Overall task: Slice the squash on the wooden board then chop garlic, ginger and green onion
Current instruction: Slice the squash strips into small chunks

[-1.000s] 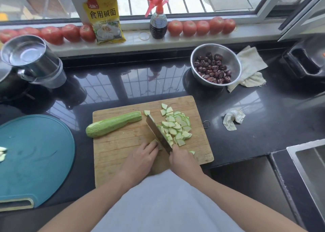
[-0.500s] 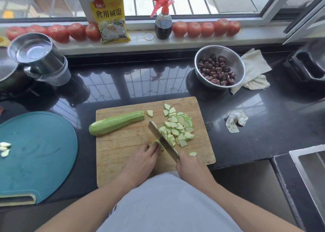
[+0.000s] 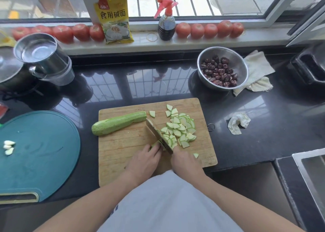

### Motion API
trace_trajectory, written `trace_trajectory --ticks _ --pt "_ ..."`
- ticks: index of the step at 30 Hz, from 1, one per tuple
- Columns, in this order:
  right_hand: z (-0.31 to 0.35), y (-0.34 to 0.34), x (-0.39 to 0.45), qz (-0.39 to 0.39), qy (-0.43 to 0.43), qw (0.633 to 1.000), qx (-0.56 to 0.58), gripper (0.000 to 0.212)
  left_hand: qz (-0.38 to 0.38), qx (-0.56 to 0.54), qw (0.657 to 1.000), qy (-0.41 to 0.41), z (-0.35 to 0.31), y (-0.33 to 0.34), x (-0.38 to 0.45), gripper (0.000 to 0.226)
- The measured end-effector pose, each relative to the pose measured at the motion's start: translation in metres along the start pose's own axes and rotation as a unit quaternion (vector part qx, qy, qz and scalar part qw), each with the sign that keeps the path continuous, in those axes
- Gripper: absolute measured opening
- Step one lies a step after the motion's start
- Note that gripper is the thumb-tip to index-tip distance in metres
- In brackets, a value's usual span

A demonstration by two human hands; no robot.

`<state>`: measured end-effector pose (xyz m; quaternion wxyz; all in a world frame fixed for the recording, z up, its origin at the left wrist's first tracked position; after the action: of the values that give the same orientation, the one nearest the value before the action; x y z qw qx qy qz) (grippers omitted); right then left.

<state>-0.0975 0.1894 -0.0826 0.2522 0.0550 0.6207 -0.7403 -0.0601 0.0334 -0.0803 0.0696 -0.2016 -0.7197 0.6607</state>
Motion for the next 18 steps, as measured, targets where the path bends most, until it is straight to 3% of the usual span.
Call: trace_trajectory --ticks 3,5,9,15,18 --pt "-0.005 -0.004 -0.001 0.001 0.013 0.998 0.055 0.015 -0.003 -0.016 1.000 0.002 0.003 0.002 -0.007 0.055" --pt "-0.009 -0.011 -0.009 0.006 0.015 0.997 0.076 0.004 -0.012 -0.014 1.000 0.003 0.003 0.002 -0.009 0.055" --pt "-0.012 -0.020 -0.021 0.006 -0.030 0.999 0.027 0.029 -0.021 0.004 1.000 0.005 0.000 0.002 -0.005 0.054" --pt "-0.007 -0.023 -0.024 0.013 -0.053 0.997 -0.062 0.002 -0.011 0.011 1.000 0.000 0.000 0.006 -0.004 0.052" --pt "-0.007 -0.023 -0.027 -0.014 -0.059 0.993 -0.105 0.029 -0.025 0.017 1.000 0.006 -0.002 0.003 -0.004 0.048"
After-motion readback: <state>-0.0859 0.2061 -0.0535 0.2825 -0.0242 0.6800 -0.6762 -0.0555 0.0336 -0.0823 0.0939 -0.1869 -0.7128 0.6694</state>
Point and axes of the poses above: each hand's wrist, its own x-axis towards the middle knuckle, its own y-axis out of the palm, z = x × y, the point moved 3 cm from there along x, towards the middle knuckle, and after that the axes turned 1 degree about y, right-handed, at the moved point
